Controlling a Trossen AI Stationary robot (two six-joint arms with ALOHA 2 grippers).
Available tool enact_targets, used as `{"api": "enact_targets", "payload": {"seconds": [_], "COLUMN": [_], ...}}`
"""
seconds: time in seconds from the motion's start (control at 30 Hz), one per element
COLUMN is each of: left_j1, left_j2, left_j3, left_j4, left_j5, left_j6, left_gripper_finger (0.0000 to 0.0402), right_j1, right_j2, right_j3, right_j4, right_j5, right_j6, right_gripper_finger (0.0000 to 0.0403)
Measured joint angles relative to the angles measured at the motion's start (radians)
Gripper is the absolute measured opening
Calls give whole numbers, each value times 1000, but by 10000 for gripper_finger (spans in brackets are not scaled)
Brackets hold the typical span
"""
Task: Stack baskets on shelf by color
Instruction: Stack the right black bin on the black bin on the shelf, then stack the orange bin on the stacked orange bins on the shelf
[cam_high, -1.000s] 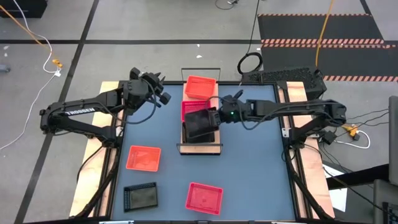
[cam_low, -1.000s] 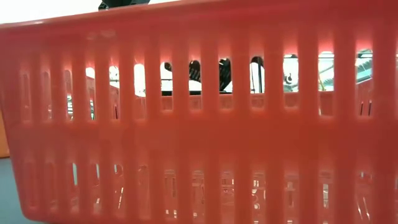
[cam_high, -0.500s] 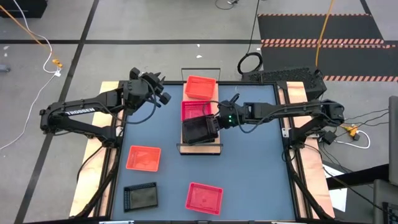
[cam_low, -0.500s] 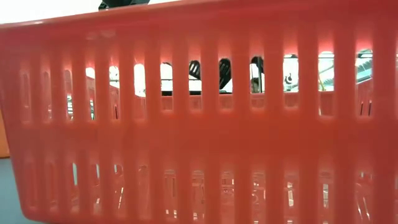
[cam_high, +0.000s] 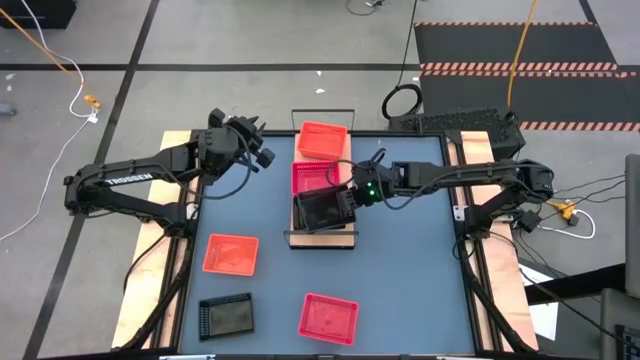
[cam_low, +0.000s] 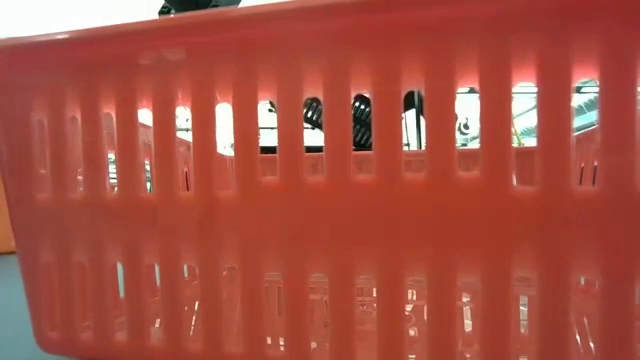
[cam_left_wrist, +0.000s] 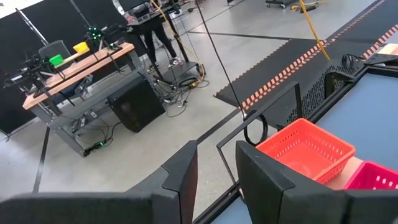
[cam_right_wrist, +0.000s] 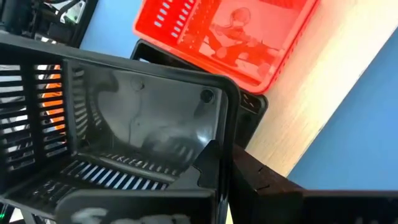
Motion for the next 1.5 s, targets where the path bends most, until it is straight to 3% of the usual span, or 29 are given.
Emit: {"api": "enact_targets", "payload": {"seconds": [0.3, 0.83, 1.23, 1.33, 1.5], "left_j1": [0, 0, 0, 0, 6], "left_j2": [0, 0, 0, 0, 0], "left_j3": [0, 0, 0, 0, 0], "left_j4": [0, -1, -1, -2, -11], "left_j5": [0, 0, 0, 0, 0], "left_j6": [0, 1, 2, 2, 3], "left_gripper_finger": [113, 113, 113, 113, 113], "right_j1": [0, 2, 5, 5, 4], "right_j2": [0, 0, 0, -11, -40], "right_j3": [0, 0, 0, 0, 0], "right_j4": [-20, -15, 3, -3, -74], "right_j5": [-49, -80, -156, -116, 160], "right_j6": [-68, -110, -221, -299, -473], "right_gripper_finger": [15, 120, 120, 119, 118]}}
